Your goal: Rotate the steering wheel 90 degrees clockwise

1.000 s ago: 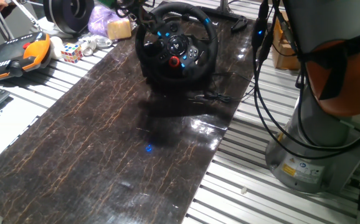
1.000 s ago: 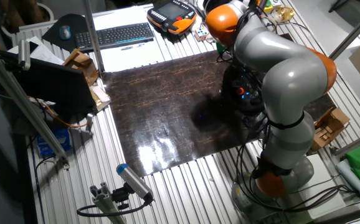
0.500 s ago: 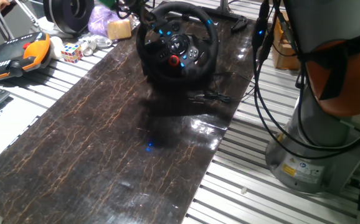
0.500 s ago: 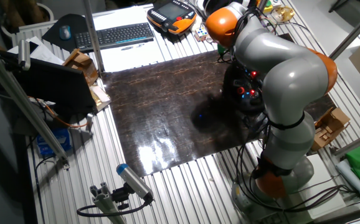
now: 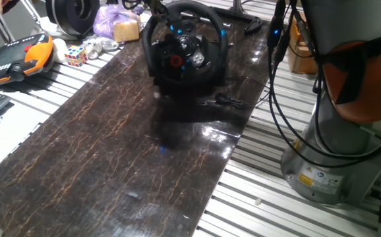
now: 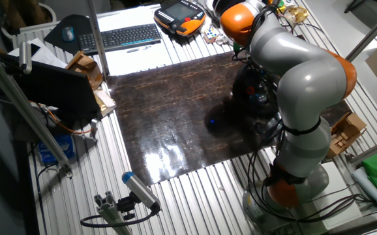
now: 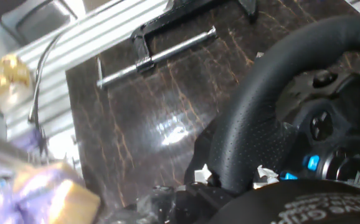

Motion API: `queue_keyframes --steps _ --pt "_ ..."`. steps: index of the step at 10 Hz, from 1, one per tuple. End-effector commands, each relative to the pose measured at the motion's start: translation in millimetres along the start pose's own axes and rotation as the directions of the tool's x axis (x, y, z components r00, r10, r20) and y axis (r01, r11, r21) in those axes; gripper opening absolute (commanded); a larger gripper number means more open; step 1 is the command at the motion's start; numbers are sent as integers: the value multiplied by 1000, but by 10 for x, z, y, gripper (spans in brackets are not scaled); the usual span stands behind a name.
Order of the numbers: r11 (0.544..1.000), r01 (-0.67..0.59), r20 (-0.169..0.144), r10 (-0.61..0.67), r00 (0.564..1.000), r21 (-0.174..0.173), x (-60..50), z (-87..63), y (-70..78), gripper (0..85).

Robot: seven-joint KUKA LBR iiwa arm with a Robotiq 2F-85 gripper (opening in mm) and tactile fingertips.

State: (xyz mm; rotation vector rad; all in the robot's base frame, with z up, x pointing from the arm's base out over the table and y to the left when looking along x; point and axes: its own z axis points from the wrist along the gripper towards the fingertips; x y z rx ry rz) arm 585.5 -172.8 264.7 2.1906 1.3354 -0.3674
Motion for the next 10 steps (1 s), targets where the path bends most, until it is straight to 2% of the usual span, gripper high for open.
queue_keyframes --steps 1,4,7,9,10 --pt "999 -52 15 51 999 17 -50 -5 11 7" --pt "986 -160 46 159 986 39 -169 20 57 7" --pt "981 -188 39 186 982 47 -310 24 44 7" --pt "983 -180 48 178 983 42 -263 21 36 7" --pt "984 -170 40 168 985 46 -260 20 34 7"
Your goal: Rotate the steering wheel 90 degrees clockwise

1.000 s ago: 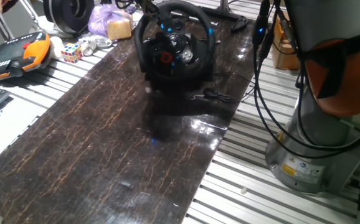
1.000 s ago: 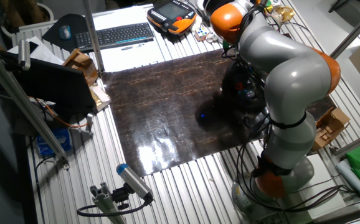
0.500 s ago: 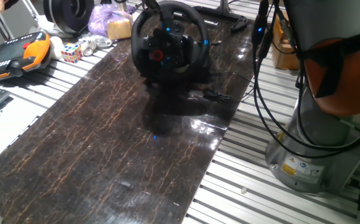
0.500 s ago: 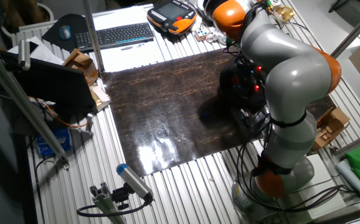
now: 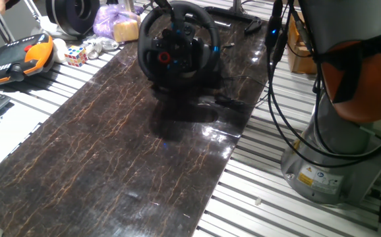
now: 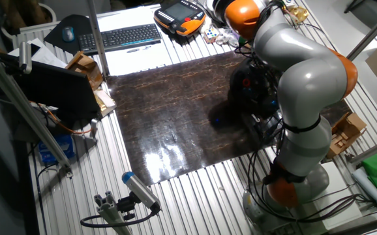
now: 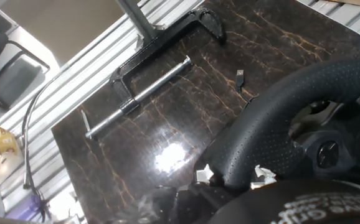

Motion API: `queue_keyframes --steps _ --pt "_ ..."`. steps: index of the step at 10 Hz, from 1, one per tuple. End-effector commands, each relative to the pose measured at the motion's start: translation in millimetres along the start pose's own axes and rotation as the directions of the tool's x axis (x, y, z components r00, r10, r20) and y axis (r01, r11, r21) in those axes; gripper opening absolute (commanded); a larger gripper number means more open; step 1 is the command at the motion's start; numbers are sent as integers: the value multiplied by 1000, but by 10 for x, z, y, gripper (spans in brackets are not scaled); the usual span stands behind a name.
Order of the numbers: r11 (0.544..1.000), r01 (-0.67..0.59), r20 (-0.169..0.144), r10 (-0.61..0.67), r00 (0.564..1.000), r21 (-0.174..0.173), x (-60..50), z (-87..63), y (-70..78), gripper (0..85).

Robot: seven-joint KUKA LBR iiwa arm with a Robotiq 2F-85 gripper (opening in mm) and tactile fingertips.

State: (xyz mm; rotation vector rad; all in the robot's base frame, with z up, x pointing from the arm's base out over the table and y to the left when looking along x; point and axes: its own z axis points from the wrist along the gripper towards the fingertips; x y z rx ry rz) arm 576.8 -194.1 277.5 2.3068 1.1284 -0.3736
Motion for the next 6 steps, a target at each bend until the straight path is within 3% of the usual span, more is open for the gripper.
queue_keyframes --steps 1,4,6 --pt "1000 14 -9 -14 1000 0 2 3 -5 77" --pt "1000 21 -11 -21 1000 5 37 -7 -1 427" --pt "1000 14 -11 -14 1000 6 38 -32 -2 760"
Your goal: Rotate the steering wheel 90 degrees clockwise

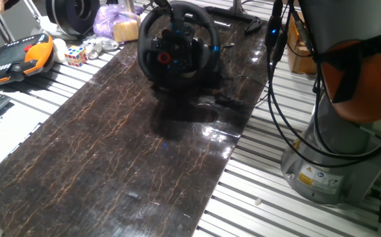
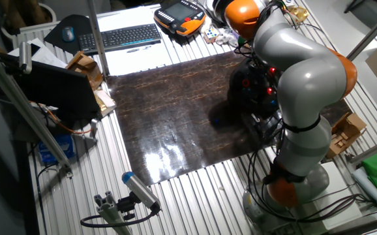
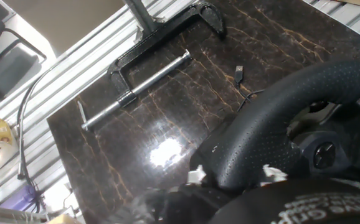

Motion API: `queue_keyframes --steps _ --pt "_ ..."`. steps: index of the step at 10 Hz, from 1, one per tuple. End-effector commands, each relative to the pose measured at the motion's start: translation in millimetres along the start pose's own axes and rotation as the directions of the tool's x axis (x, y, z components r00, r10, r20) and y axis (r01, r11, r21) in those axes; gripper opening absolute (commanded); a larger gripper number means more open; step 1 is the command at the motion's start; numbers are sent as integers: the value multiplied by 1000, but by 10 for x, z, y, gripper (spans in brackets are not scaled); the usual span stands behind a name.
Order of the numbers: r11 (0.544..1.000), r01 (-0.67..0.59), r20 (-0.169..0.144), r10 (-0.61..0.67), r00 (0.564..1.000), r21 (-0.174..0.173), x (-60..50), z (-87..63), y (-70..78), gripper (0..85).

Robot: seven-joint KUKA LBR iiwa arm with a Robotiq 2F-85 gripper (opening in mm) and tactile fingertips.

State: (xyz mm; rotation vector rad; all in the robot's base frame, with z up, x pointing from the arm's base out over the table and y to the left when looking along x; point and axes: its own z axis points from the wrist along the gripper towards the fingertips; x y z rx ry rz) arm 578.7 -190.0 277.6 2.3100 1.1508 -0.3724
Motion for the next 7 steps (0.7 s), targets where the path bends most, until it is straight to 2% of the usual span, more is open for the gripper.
queue_keyframes --steps 1,4,6,7 --pt "1000 -1 -1 1 1000 -1 0 -15 6 850" --pt "1000 10 15 -10 1000 8 41 -122 -17 850" --pt "998 46 -15 -46 999 32 167 -257 -111 850" --pt "997 64 -33 -62 997 33 236 -315 -190 850"
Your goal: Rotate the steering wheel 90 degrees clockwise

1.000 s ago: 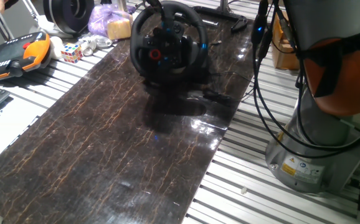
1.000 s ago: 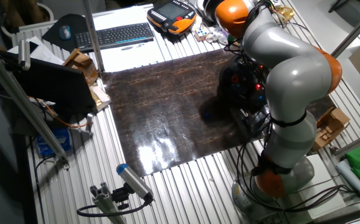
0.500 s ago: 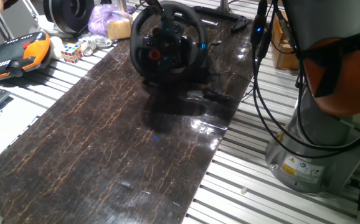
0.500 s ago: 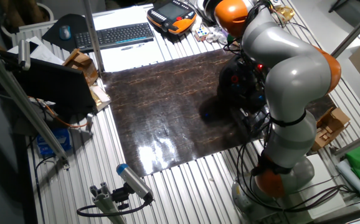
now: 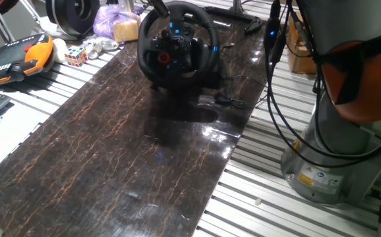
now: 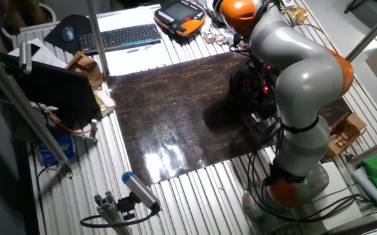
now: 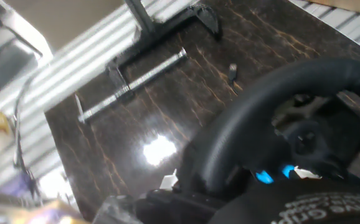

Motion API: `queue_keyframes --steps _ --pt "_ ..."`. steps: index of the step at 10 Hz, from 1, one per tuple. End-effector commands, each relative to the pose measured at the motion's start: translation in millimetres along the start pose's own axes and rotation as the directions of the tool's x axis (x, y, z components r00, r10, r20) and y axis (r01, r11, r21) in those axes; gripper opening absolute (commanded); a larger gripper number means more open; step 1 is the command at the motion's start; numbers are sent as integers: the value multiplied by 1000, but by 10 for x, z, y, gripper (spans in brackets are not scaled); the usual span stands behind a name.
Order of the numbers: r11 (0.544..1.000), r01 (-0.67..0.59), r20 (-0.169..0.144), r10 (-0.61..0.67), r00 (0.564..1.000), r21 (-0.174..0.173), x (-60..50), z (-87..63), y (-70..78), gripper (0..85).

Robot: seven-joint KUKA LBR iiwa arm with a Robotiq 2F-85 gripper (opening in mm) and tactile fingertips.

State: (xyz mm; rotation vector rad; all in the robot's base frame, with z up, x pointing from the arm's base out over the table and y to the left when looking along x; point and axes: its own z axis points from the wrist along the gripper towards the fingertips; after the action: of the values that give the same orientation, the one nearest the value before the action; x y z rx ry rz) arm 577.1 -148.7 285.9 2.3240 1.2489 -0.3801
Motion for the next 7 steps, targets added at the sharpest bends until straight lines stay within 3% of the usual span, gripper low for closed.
queue_keyframes --steps 1,2,4,5,7 --pt "999 34 -25 -34 999 -8 83 -66 -100 823" --pt "997 74 -67 -75 995 -19 143 -119 -217 780" --pt "988 155 -179 -157 971 -27 230 -173 -399 673" --pt "977 211 -227 -212 951 -29 269 -182 -473 583" --pt "942 328 -283 -333 900 -67 339 -201 -638 370"
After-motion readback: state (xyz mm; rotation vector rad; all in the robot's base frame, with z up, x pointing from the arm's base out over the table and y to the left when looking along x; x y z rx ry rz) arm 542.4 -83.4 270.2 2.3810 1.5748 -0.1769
